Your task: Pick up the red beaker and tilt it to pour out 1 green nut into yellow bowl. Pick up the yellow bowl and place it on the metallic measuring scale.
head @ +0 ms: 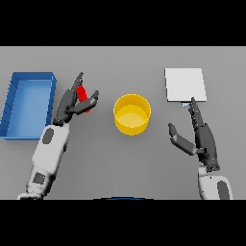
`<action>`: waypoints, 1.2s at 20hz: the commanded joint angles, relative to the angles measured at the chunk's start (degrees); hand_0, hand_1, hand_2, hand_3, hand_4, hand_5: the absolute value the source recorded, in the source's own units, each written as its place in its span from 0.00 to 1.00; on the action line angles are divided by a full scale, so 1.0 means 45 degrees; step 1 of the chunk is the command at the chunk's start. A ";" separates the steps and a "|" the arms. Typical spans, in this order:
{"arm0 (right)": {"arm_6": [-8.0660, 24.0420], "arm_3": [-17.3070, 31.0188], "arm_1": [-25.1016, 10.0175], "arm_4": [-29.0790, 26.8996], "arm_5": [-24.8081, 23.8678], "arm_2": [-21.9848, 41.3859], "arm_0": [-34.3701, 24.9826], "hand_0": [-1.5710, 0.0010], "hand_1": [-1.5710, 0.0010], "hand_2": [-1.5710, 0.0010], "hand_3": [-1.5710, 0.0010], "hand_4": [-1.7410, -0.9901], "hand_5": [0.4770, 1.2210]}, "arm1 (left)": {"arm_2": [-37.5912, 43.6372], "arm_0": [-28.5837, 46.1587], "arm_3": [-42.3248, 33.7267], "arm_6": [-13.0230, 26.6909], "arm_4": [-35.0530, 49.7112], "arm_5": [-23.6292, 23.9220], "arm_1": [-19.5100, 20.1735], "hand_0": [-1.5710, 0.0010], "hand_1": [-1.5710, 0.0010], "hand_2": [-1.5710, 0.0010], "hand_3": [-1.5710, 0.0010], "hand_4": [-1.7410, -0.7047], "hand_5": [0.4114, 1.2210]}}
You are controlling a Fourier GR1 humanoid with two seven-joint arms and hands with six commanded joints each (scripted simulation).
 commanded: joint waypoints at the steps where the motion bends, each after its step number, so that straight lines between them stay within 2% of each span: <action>1: 0.0012 -0.0069 -0.0051 -0.0079 0.0066 -0.0031 0.0062 1.00 1.00 1.00 1.00 0.58 0.27 | -0.0008 -0.0100 0.0077 -0.0269 -0.0029 0.0057 -0.0058 1.00 1.00 1.00 1.00 0.38 0.39; 3: 0.0020 -0.0065 -0.0017 0.0088 0.0008 0.0066 0.0131 1.00 1.00 1.00 1.00 0.59 0.28 | 0.0152 -0.0213 0.0235 -0.0508 0.0080 0.0171 -0.0124 1.00 1.00 0.98 1.00 0.34 0.42; 4: 0.0018 -0.0130 -0.0153 0.0028 0.0007 -0.0066 0.0090 1.00 1.00 1.00 1.00 0.60 0.28 | 0.0260 -0.0406 0.0559 -0.0542 0.0081 0.0341 -0.0208 0.95 0.95 0.92 0.95 0.31 0.44; 5: 0.0018 -0.0202 -0.0122 -0.0013 0.0025 -0.0040 0.0090 1.00 1.00 1.00 1.00 0.60 0.28 | 0.0404 -0.0521 0.0643 -0.0406 0.0211 0.0420 -0.0276 0.84 0.82 0.80 0.86 0.29 0.47; 6: 0.0006 -0.0218 -0.0123 0.0109 0.0008 0.0035 0.0089 1.00 1.00 1.00 1.00 0.61 0.28 | 0.0432 -0.0590 0.0768 -0.0369 0.0208 0.0561 -0.0400 0.71 0.69 0.68 0.69 0.29 0.58; 8: 0.0359 -0.0100 -0.0100 0.0050 -0.0030 -0.0043 -0.0131 1.00 1.00 1.00 1.00 0.61 0.28 | 0.0388 -0.0704 0.0978 -0.0602 -0.0192 0.1154 -0.0381 0.45 0.44 0.44 0.44 0.29 0.73; 10: 0.0227 -0.0006 -0.0091 0.0068 0.0028 0.0004 -0.0055 1.00 1.00 1.00 1.00 0.60 0.28 | 0.0356 -0.0771 0.1160 -0.1225 -0.0439 0.1383 -0.0607 0.29 0.28 0.28 0.28 0.29 0.83; 11: 0.0120 0.0105 -0.0049 0.0056 0.0039 0.0015 -0.0121 1.00 1.00 1.00 1.00 0.60 0.28 | 0.0471 -0.0810 0.1192 -0.1150 -0.0398 0.1354 -0.0584 0.23 0.23 0.22 0.23 0.29 0.86; 12: -0.0032 0.0125 -0.0076 0.0037 0.0045 -0.0021 -0.0086 1.00 1.00 1.00 1.00 0.60 0.28 | 0.0461 -0.0868 0.1343 -0.1428 -0.0538 0.1529 -0.0709 0.19 0.18 0.18 0.18 0.28 0.89; 14: -0.0063 0.0154 -0.0107 -0.0172 0.0182 -0.0088 -0.0098 1.00 1.00 1.00 1.00 0.58 0.28 | 0.0549 -0.0829 0.1329 -0.1776 -0.0435 0.1694 -0.0798 0.12 0.12 0.11 0.12 0.18 0.89; 17: -0.0423 0.0270 -0.0039 0.0150 0.0153 0.0147 -0.0090 1.00 1.00 1.00 1.00 0.61 0.27 | 0.0481 -0.0827 0.1002 -0.1678 -0.0128 0.1661 -0.0631 0.06 0.06 0.06 0.06 0.09 0.87; 22: -0.0229 0.0212 -0.0083 0.0370 -0.0031 0.0137 -0.0322 1.00 1.00 1.00 1.00 0.65 0.26 | -0.0122 -0.0956 -0.0169 -0.1397 -0.0220 0.2082 -0.0427 0.02 0.02 0.02 0.02 0.03 0.85; 24: -0.0270 0.0159 -0.0024 0.0605 -0.0098 0.0303 -0.0212 1.00 1.00 1.00 1.00 0.66 0.26 | -0.0662 -0.1048 -0.0890 -0.0714 -0.0647 0.2048 -0.0011 0.01 0.01 0.01 0.01 0.02 0.85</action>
